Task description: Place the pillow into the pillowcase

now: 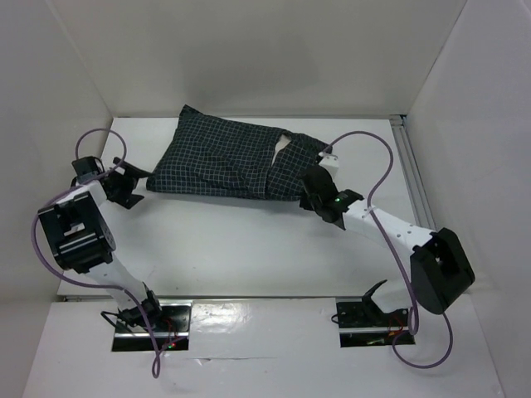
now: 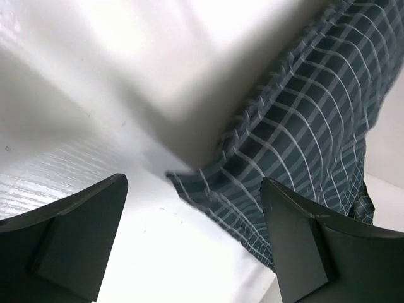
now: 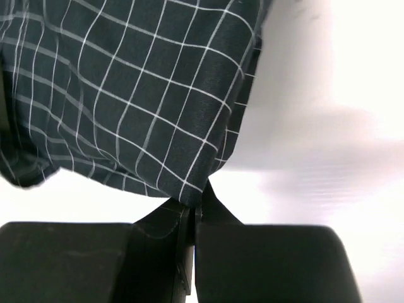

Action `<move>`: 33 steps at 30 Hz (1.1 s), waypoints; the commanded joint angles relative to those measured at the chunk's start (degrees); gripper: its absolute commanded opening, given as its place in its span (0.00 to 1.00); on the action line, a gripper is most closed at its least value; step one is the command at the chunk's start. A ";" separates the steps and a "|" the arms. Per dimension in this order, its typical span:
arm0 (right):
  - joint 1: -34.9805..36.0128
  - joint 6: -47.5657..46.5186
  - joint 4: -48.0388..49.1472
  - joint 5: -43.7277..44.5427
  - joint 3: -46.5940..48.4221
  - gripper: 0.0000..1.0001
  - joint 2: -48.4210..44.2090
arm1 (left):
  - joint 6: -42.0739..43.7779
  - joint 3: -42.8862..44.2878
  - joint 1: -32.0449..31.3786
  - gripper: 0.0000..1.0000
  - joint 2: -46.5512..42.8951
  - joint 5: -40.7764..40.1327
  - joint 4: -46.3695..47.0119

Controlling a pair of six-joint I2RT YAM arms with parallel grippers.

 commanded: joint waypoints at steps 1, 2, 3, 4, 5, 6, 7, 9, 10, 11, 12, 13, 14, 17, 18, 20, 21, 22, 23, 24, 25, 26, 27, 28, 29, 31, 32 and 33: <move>-1.75 -2.21 -1.05 -0.65 -0.88 0.00 -1.26 | -0.87 -0.16 -0.01 1.00 1.78 2.19 3.56; -1.75 -2.74 -1.04 -1.17 -0.88 0.00 0.04 | -0.87 0.37 -0.53 1.00 2.58 2.90 3.56; -1.75 -2.74 -0.52 -1.18 -0.88 0.00 0.66 | -0.87 0.37 -0.54 1.00 2.58 2.91 4.34; -1.75 -2.74 -0.52 -1.18 -0.18 0.00 1.28 | -0.87 0.37 -0.54 1.00 3.19 3.69 4.35; -1.75 -2.74 -0.52 -1.18 0.34 0.00 1.29 | -0.87 -0.15 -1.23 1.00 3.20 4.22 5.05; -1.75 -2.74 -0.52 -1.79 0.35 0.00 2.07 | -0.87 -0.15 -1.24 0.99 3.90 4.23 5.84; -1.75 -2.74 0.00 -1.79 0.35 0.00 2.08 | -0.87 -0.15 -1.94 0.96 3.90 4.23 5.84; -1.75 -2.74 0.01 -1.79 0.35 0.00 2.08 | -0.87 -0.15 -2.64 0.86 4.43 5.72 6.71; -1.75 -2.74 0.01 -1.79 0.35 0.00 2.08 | -0.87 -0.15 -2.65 0.82 4.43 5.72 7.25; -1.75 -3.27 0.53 -1.79 0.35 0.00 2.60 | -0.87 -0.15 -3.34 0.79 4.43 5.72 7.25; -1.75 -3.27 0.54 -1.79 0.35 0.00 2.60 | -0.87 -0.15 -3.87 0.64 4.95 4.85 7.25; -1.75 -3.27 0.54 -1.79 0.87 0.00 2.60 | -1.48 -0.15 -3.88 0.50 4.96 4.84 7.86; -1.75 -3.79 0.54 -1.79 0.88 0.00 2.60 | -2.18 -0.15 -3.88 0.36 4.96 5.54 9.61; -2.27 -3.80 -0.60 -1.27 0.88 0.00 2.08 | -2.19 2.47 -3.88 0.00 5.57 6.95 8.23; -2.28 -4.41 -0.61 -1.27 0.88 0.00 0.86 | -1.67 2.48 -3.88 0.00 4.88 7.47 7.61; -2.28 -4.94 -2.18 -0.48 2.10 0.00 0.32 | -1.66 3.00 -3.88 0.00 0.05 8.00 6.20; -2.28 -5.55 -3.32 0.48 2.72 0.00 -0.73 | -1.66 3.97 -3.88 0.00 -2.14 8.53 4.54; -2.28 -5.56 -6.64 1.19 3.33 0.00 -2.39 | -0.97 4.93 -3.27 0.00 -4.42 8.53 2.96; -2.28 -5.56 -8.32 1.98 3.34 0.00 -3.54 | -0.44 6.68 -2.39 0.00 -9.41 8.01 1.20; -2.80 -6.08 -9.73 4.25 4.03 0.00 -4.85 | -0.43 6.70 -1.60 0.00 -12.15 6.35 -0.38; -2.81 -6.08 -12.10 5.31 4.04 0.00 -6.35 | -0.43 6.70 0.23 0.00 -14.62 5.29 -1.70; -5.16 -6.08 -12.81 5.85 4.04 0.00 -8.88 | -0.43 6.70 1.12 0.00 -18.65 3.89 -2.32; -6.48 -6.08 -12.82 5.85 3.43 0.00 -9.87 | -1.13 5.66 2.18 0.00 -19.82 3.09 -2.33; -7.98 -6.08 -13.34 5.16 2.73 0.00 -10.57 | -1.13 4.86 3.67 0.00 -20.35 3.09 -2.33; -9.47 -6.08 -13.87 4.19 2.11 0.00 -11.10 | -1.83 3.99 3.68 0.00 -20.36 3.09 -2.33; -12.64 -4.77 -13.88 0.86 -0.34 0.00 -11.11 | -2.54 1.44 4.21 0.00 -19.57 6.49 -2.33; -13.26 -4.77 -13.88 0.15 -0.96 0.00 -11.11 | -3.06 0.64 4.21 0.00 -19.56 7.56 -1.63; -13.27 -4.07 -13.88 -0.47 -0.97 0.00 -11.11 | -3.07 -0.15 4.21 0.00 -18.96 8.18 -1.63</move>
